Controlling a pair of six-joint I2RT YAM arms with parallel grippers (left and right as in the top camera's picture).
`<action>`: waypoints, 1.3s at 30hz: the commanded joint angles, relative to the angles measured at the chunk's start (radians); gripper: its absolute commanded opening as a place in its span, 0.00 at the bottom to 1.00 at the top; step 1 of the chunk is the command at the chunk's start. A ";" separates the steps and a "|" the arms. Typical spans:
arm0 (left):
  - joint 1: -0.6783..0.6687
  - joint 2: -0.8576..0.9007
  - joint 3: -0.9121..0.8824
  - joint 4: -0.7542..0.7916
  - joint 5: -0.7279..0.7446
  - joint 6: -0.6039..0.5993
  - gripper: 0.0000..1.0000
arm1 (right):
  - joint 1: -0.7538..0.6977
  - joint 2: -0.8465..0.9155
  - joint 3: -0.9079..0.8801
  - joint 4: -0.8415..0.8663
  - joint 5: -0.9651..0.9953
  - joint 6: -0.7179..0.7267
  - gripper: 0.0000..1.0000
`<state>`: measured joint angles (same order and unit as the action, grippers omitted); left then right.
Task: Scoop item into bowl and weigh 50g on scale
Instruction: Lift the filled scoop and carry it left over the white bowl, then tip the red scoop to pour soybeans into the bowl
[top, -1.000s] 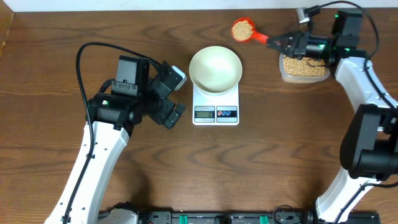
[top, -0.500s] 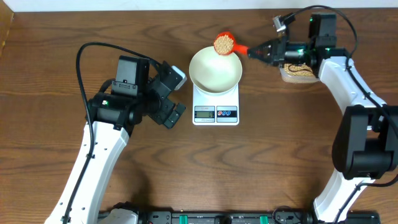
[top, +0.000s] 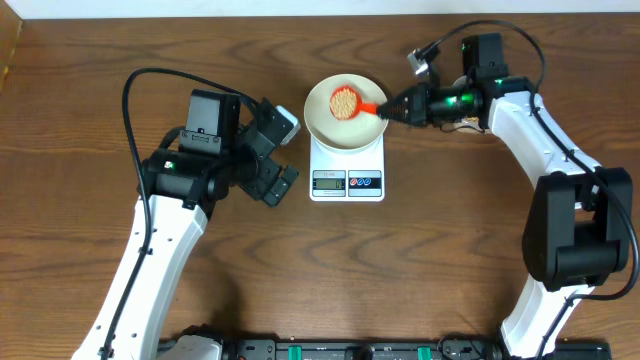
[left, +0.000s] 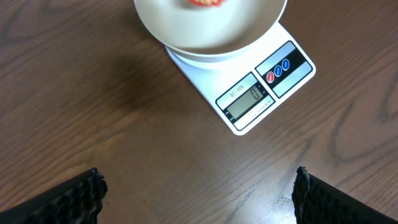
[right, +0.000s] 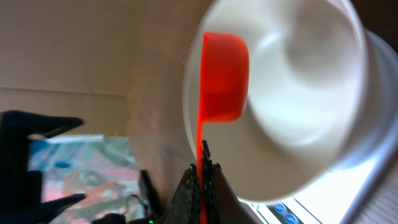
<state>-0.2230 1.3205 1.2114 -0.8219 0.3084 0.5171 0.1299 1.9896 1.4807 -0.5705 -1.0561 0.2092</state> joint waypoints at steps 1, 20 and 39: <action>0.003 0.006 0.003 0.000 -0.004 -0.009 0.98 | 0.009 0.008 0.081 -0.087 0.113 -0.141 0.01; 0.003 0.006 0.003 0.000 -0.004 -0.009 0.98 | 0.091 0.008 0.220 -0.259 0.334 -0.294 0.01; 0.003 0.006 0.003 0.000 -0.004 -0.009 0.98 | 0.201 0.002 0.334 -0.357 0.676 -0.400 0.01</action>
<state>-0.2230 1.3205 1.2114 -0.8219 0.3080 0.5171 0.3038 1.9900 1.7660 -0.9207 -0.4931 -0.1379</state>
